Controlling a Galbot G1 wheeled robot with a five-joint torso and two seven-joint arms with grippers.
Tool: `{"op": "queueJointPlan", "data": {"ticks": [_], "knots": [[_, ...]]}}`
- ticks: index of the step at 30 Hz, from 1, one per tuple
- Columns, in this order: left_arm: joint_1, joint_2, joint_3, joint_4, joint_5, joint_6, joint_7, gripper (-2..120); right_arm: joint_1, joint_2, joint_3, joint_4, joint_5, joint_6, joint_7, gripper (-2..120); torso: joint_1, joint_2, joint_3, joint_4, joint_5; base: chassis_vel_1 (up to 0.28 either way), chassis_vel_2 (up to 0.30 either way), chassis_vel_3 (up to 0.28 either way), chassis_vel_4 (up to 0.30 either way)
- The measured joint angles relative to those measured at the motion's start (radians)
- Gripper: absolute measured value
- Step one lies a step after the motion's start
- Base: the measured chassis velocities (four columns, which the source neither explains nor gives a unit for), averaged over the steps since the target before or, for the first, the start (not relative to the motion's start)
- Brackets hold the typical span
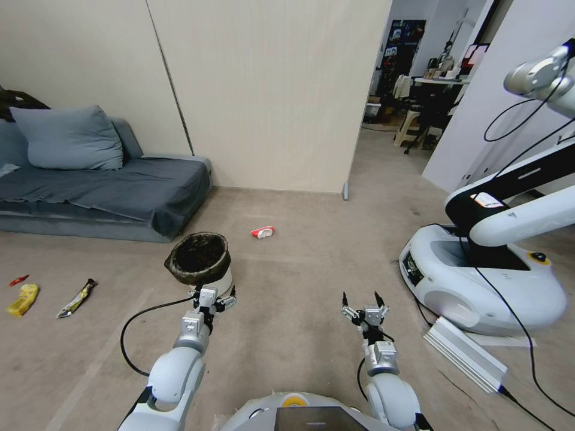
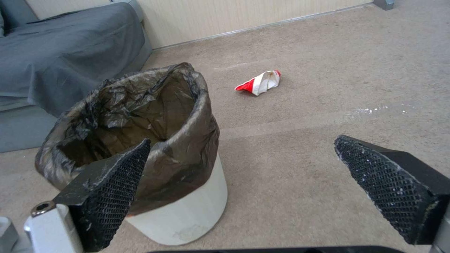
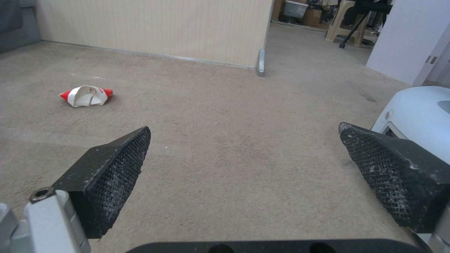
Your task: Pick up the trash bin, then pick up the garbage from the floor and place it into the trash bin.
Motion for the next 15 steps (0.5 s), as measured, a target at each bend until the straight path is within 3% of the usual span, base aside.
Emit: {"op": "queueJointPlan", "data": {"ticks": [15], "knots": [[-0.006, 0.002, -0.001, 0.004, 0.000, 0.000, 0.001, 100, 0.001, 0.002, 0.000, -0.003, -0.002, 0.000, 0.000, 100, 0.000, 0.000, 0.000, 0.0001, 0.0000, -0.093, 0.098, 0.092, -0.090]]}}
